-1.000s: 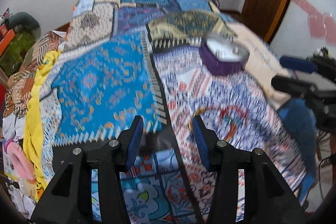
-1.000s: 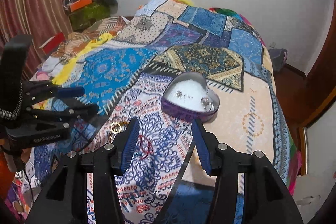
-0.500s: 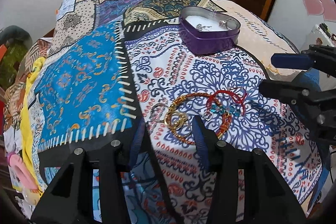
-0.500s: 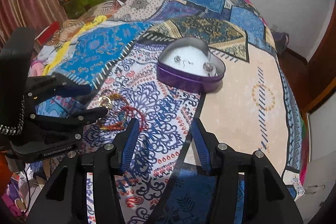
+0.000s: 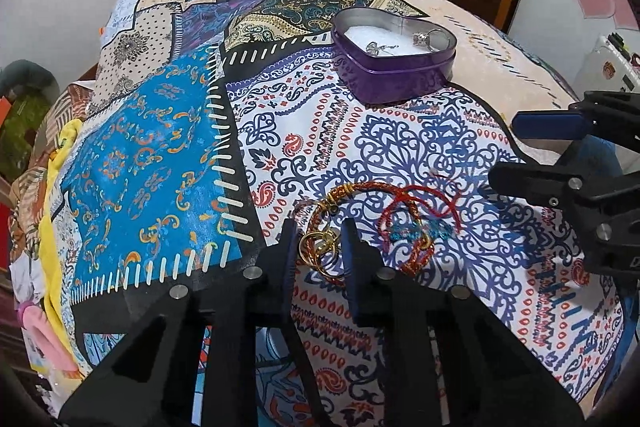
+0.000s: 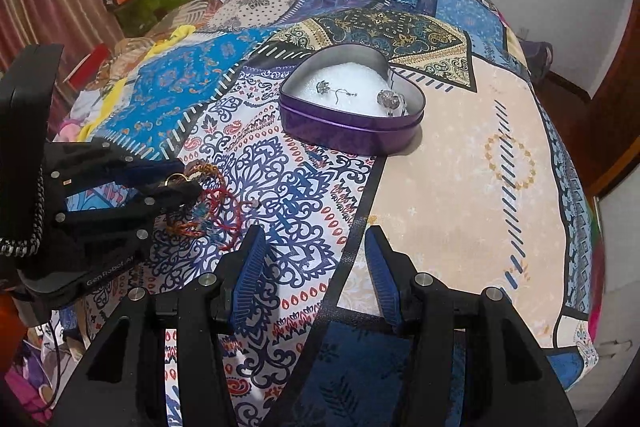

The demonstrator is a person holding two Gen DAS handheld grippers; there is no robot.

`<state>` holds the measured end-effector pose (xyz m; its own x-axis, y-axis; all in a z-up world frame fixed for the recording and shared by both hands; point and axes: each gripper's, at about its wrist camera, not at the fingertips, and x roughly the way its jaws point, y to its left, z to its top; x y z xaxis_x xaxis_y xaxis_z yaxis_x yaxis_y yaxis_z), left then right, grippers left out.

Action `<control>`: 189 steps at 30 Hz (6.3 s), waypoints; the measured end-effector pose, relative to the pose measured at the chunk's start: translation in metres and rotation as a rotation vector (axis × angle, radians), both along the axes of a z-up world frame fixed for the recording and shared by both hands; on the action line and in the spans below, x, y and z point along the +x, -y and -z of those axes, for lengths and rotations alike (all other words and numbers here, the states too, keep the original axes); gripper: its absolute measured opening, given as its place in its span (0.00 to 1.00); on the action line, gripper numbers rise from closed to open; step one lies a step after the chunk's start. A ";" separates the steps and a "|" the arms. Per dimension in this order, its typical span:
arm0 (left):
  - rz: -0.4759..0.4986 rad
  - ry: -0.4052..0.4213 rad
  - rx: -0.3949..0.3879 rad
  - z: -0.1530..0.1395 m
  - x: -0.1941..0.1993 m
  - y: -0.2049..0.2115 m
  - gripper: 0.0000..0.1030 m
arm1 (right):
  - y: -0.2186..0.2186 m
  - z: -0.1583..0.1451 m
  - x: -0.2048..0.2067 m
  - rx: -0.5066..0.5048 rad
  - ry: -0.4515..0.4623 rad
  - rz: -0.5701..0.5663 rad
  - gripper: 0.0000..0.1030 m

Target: Organize jewelry

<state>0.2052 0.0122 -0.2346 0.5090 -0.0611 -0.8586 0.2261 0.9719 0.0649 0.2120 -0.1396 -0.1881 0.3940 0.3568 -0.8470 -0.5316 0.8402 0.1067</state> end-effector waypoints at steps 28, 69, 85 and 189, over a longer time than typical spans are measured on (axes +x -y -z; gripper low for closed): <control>-0.111 0.079 -0.138 -0.023 -0.039 -0.049 0.20 | -0.056 0.010 -0.010 -0.062 0.006 -0.193 0.28; -0.065 0.193 -0.216 -0.075 -0.019 -0.008 0.20 | -0.010 -0.053 -0.004 0.084 0.117 -0.116 0.07; -0.109 0.128 -0.209 -0.047 -0.022 -0.033 0.20 | -0.033 0.001 -0.008 0.014 -0.055 -0.183 0.10; -0.020 0.161 -0.251 -0.055 0.081 0.018 0.27 | 0.004 -0.024 0.095 0.129 0.049 0.021 0.09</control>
